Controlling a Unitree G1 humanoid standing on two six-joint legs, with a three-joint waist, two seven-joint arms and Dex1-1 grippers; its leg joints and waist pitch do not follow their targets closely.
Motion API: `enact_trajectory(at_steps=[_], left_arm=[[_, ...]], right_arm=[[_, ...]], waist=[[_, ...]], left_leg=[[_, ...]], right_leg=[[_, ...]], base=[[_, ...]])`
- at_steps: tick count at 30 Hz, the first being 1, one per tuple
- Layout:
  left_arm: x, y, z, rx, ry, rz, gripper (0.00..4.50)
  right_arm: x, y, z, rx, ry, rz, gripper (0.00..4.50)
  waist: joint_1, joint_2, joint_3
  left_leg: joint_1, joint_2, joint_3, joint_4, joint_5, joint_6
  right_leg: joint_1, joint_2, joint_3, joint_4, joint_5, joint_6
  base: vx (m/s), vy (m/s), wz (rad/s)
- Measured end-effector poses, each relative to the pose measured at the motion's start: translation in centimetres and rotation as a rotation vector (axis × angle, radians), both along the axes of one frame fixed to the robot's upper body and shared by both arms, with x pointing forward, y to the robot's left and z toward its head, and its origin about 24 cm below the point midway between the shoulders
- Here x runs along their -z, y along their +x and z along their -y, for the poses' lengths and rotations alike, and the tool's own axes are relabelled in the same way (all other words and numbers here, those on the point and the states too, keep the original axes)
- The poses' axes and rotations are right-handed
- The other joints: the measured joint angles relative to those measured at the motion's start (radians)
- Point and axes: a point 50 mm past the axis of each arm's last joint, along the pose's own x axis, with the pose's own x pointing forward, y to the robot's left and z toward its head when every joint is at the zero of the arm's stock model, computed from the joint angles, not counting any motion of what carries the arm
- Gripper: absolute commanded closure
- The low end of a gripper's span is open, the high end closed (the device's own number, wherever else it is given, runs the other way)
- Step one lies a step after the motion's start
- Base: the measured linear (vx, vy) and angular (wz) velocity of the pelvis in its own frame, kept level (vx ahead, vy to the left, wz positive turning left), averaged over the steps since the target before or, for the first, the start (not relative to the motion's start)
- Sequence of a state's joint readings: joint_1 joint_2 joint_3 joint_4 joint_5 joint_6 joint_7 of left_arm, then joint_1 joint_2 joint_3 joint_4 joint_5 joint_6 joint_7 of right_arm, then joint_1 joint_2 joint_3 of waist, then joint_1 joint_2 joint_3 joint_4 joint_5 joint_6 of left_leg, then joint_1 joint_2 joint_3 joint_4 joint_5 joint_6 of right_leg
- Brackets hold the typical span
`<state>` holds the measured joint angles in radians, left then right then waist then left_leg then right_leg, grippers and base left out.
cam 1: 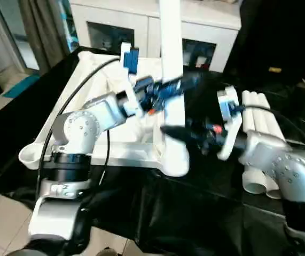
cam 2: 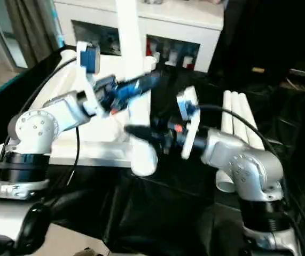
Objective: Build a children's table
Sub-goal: Pick table leg
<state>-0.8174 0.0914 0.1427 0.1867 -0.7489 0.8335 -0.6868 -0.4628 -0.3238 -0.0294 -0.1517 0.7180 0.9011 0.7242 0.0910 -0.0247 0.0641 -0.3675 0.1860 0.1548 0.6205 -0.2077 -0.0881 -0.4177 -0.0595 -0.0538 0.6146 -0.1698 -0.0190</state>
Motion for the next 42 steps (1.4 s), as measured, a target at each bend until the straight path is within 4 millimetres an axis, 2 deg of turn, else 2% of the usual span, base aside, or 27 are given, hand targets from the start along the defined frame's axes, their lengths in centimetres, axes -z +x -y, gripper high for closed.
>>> enact_trajectory(at_steps=[1, 7, 8, 12, 13, 16, 17, 21, 23, 27, 28, 29, 33, 39, 42], left_arm=[[0.0, 0.3, 0.1, -0.038, 0.018, -0.011, 1.64], [1.4, 1.6, 0.6, -0.247, 0.156, -0.092, 1.50], [1.6, 1.7, 0.7, -0.272, 0.172, -0.111, 1.75], [2.0, 1.9, 1.1, -0.324, 0.194, -0.144, 2.01], [2.0, 1.9, 1.1, -0.339, 0.197, -0.152, 2.23], [2.1, 2.0, 1.4, -0.379, 0.199, -0.167, 2.34], [2.0, 2.0, 1.4, -0.388, 0.200, -0.164, 2.55], [1.9, 2.2, 1.2, -0.408, 0.187, -0.144, 2.64], [1.7, 2.2, 1.2, -0.411, 0.173, -0.130, 2.66], [1.5, 2.1, 0.9, -0.351, 0.175, -0.075, 2.66], [1.5, 2.0, 0.9, -0.321, 0.172, -0.059, 2.66], [1.4, 1.9, 0.8, -0.274, 0.180, -0.033, 2.66], [1.0, 1.3, 0.3, -0.123, 0.136, 0.011, 2.67], [0.5, 0.3, 0.1, 0.085, 0.019, 0.030, 2.67], [0.1, 0.0, -0.1, 0.134, -0.030, 0.033, 2.67]], right_arm=[[0.1, 0.2, 0.0, 0.023, -0.010, -0.002, 2.64], [1.4, 1.2, -0.1, 0.151, -0.072, -0.035, 2.64], [1.7, 1.3, -0.1, 0.163, -0.086, -0.041, 2.64], [2.0, 1.5, -0.3, 0.187, -0.117, -0.046, 2.64], [2.0, 1.6, -0.3, 0.191, -0.124, -0.044, 2.64], [2.1, 1.9, -0.4, 0.215, -0.151, -0.035, 2.64], [2.1, 2.0, -0.5, 0.218, -0.155, -0.028, 2.64], [1.8, 2.4, -0.7, 0.227, -0.182, 0.006, 2.64], [1.6, 2.5, -0.8, 0.230, -0.179, 0.015, 1.94], [1.5, 2.2, -0.8, 0.182, -0.141, -0.003, 1.82], [1.4, 2.1, -0.6, 0.165, -0.137, -0.003, 1.55], [1.3, 1.9, -0.3, 0.133, -0.133, -0.008, 1.50], [0.5, 1.2, 0.4, 0.046, -0.093, -0.016, 1.49], [0.6, 0.2, 0.9, -0.046, -0.078, -0.031, 1.49], [0.3, -0.1, 0.8, -0.084, -0.065, -0.031, 1.77]], waist=[[0.000, 0.000, 0.000], [-0.001, 0.000, 0.000], [-0.001, 0.000, 0.000], [-0.002, 0.000, 0.000], [-0.002, 0.000, 0.000], [-0.001, 0.000, 0.000], [-0.002, 0.000, 0.000], [-0.002, 0.000, 0.000], [-0.002, 0.000, 0.000], [-0.001, 0.000, 0.000], [-0.001, 0.000, 0.000], [0.000, 0.000, 0.000], [0.000, 0.000, 0.000], [0.001, 0.001, 0.000], [-0.001, 0.001, 0.000]], left_leg=[[0.000, 0.000, 0.000, 0.000, 0.000, 0.000], [0.000, 0.001, 0.000, 0.000, 0.001, -0.001], [0.000, 0.002, 0.000, 0.000, 0.001, -0.001], [-0.001, 0.002, 0.000, 0.000, 0.002, 0.002], [-0.001, 0.002, 0.000, 0.000, 0.002, 0.002], [0.000, 0.003, 0.000, 0.000, 0.002, 0.001], [0.000, 0.003, 0.000, 0.000, 0.002, 0.001], [0.000, 0.003, 0.000, 0.000, 0.002, 0.001], [0.000, 0.003, 0.000, 0.000, 0.002, 0.001], [0.000, 0.003, 0.000, 0.000, 0.003, 0.002], [0.000, 0.003, 0.000, 0.000, 0.002, 0.002], [0.000, 0.004, 0.000, 0.000, 0.003, 0.002], [0.000, 0.004, 0.000, 0.000, 0.004, 0.004], [0.001, 0.004, 0.001, 0.000, 0.004, 0.004], [0.001, 0.005, 0.001, 0.000, 0.004, 0.003]], right_leg=[[0.000, 0.000, 0.000, 0.000, 0.000, 0.000], [0.001, 0.000, -0.001, 0.000, 0.000, 0.000], [0.001, 0.000, -0.002, 0.000, 0.000, 0.000], [0.001, 0.000, -0.002, 0.000, 0.000, 0.000], [0.001, 0.000, -0.002, 0.000, 0.000, 0.000], [0.001, 0.000, -0.003, 0.000, 0.000, 0.000], [0.001, 0.000, -0.003, 0.000, 0.000, 0.000], [0.001, 0.000, -0.003, 0.000, 0.000, 0.000], [0.001, 0.000, -0.003, 0.000, 0.000, 0.000], [0.000, 0.000, -0.004, 0.000, 0.000, 0.000], [0.000, 0.000, -0.004, 0.000, 0.000, 0.000], [0.000, 0.000, -0.004, -0.001, 0.000, 0.000], [0.001, 0.000, -0.005, 0.000, 0.000, 0.000], [0.001, 0.000, -0.005, 0.001, 0.000, -0.001], [0.002, 0.000, -0.005, 0.001, 0.001, -0.001]], base=[[0.000, 0.000, 0.00], [0.000, 0.000, 0.00], [0.000, 0.000, 0.00], [0.000, 0.000, 0.00], [0.000, 0.000, 0.00], [0.000, 0.000, 0.00], [0.000, 0.000, 0.00], [0.000, 0.000, 0.00], [0.000, 0.000, 0.00], [0.000, 0.000, 0.00], [0.000, 0.000, 0.00], [0.000, 0.000, 0.00], [0.000, 0.000, 0.00], [0.000, 0.000, 0.00], [0.000, 0.000, 0.00]])
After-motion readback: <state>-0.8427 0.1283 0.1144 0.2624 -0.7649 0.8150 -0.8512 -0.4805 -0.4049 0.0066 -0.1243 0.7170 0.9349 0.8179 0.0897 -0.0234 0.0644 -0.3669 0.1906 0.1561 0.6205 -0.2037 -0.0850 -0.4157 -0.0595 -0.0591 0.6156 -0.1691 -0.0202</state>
